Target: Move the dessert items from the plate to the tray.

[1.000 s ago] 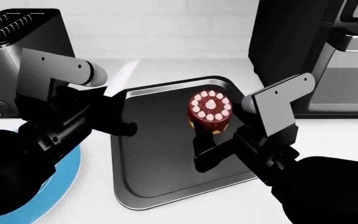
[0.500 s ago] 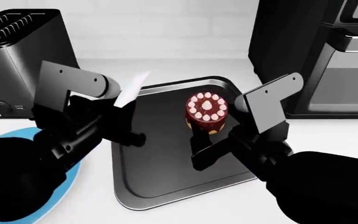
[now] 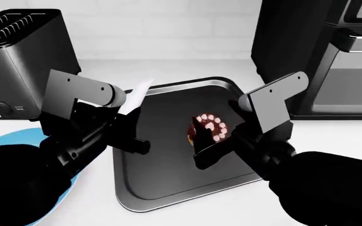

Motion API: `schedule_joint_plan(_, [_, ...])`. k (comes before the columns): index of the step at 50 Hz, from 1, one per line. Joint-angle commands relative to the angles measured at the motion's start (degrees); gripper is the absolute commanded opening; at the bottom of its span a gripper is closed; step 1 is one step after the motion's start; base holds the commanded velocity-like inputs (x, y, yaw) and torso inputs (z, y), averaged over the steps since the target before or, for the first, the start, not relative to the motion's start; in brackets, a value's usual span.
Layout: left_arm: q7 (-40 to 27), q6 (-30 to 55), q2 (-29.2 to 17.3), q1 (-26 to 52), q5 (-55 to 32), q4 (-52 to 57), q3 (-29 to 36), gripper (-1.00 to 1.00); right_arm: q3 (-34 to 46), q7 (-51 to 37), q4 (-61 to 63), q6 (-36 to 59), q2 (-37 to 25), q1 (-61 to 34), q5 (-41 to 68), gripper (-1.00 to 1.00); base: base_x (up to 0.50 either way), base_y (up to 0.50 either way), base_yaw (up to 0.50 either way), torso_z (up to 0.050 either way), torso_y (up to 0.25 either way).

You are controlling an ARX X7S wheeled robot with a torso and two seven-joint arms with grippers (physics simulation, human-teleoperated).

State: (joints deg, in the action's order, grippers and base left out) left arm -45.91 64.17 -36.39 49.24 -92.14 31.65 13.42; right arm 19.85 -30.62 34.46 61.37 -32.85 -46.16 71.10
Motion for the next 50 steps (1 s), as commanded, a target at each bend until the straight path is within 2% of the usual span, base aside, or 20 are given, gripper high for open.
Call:
schedule_joint_plan(1, [1.3, -1.2, 0.3, -0.6, 0.6, -0.5, -0.4, -1.0, -1.2, 1.0, -2.8, 0.0, 0.4, 0.8, -2.1, 1.0, 0.05, -0.03, 0.01, -0.024, 0.0])
schedule_joint_plan(10, [1.0, -1.2, 0.4, -0.1, 0.5, -0.8, 0.1, -1.0, -2.8, -2.4, -0.6, 1.8, 0.0, -1.9, 1.7, 1.0, 0.05, -0.03, 0.01, -0.021, 0.0])
schedule_joint_plan(35, [0.5, -0.9, 3.5, 1.0, 1.3, -1.8, 3.7, -1.0, -7.4, -22.2, 5.1, 6.5, -3.9, -21.2, 25.7, 1.0, 0.06, -0.02, 0.02, -0.009, 0.0])
schedule_joint_plan(50, [2.9, -1.9, 3.6, -2.5, 4.6, -1.9, 5.1, -1.0, -7.4, -26.6, 5.3, 6.1, -6.1, -27.5, 30.4, 1.0, 0.06, -0.02, 0.01, -0.002, 0.0])
